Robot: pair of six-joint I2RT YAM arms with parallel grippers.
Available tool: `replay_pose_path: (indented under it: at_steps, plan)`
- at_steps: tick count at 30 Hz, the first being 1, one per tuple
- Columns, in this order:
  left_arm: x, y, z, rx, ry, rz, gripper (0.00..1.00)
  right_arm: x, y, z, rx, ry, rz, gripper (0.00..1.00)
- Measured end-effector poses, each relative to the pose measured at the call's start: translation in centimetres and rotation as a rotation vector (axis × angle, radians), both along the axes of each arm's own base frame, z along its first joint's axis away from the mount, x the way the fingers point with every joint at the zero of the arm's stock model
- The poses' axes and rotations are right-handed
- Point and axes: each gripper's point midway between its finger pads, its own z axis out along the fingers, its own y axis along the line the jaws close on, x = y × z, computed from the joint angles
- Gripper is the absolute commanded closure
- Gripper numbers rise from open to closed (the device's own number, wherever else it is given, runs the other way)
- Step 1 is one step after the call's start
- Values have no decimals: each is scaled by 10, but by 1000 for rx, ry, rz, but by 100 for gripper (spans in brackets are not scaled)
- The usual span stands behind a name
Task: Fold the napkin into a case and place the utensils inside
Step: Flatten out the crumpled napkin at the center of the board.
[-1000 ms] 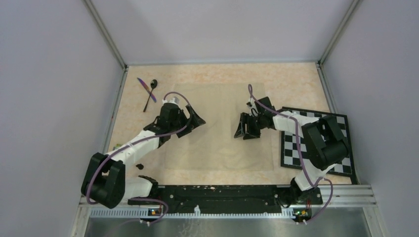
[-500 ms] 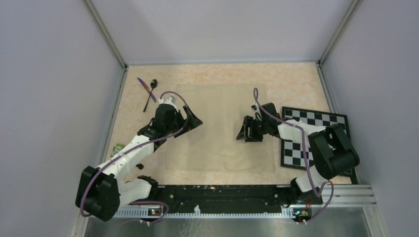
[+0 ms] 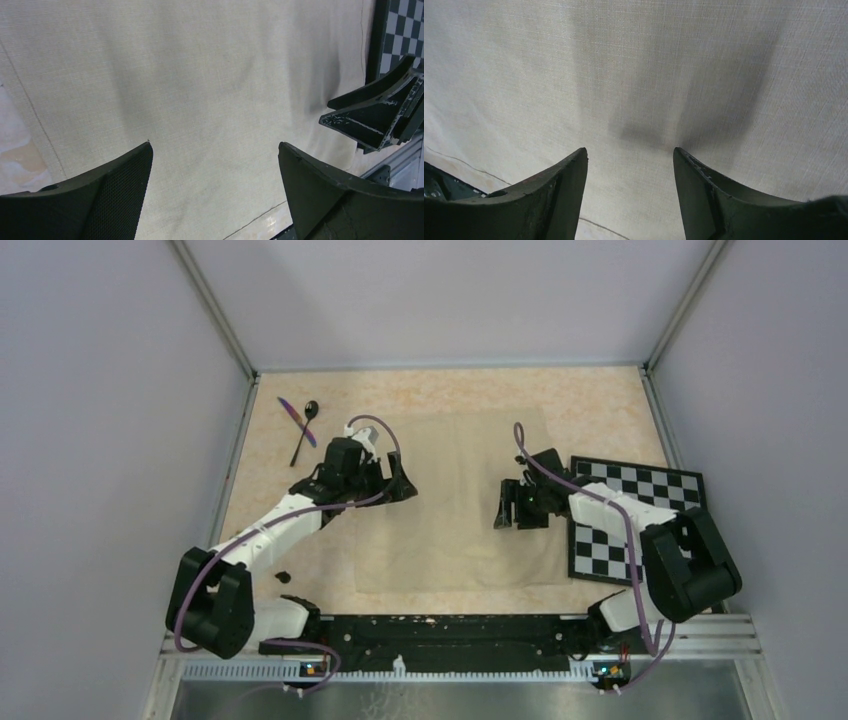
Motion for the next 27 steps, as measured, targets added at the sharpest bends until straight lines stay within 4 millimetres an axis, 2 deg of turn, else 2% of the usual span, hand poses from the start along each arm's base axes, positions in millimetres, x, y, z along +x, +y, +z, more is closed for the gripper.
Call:
replay_pose_path:
  at_steps: [4,8,15,20,22,25,27]
  plan:
    - [-6,-7,-3,-21,0,-59,1,-6,1,15,-26,-8,-5,30]
    - [-17,-9,-14,-52,44,-62,1,-4,3,29,-15,-38,-27,30]
    - [-35,-28,-33,-179,171,-69,1,-7,2,22,-34,-15,-68,30]
    - [-40,-26,-55,-182,236,-24,1,-12,3,14,-40,-1,-77,30]
    - [-37,-21,-67,-163,258,6,1,-16,8,9,-39,0,-64,30]
    - [-32,-13,-68,-184,250,48,1,-25,20,-1,-34,9,-33,30]
    - [-30,-7,-68,-186,236,71,1,-23,35,-2,-14,-9,-9,30]
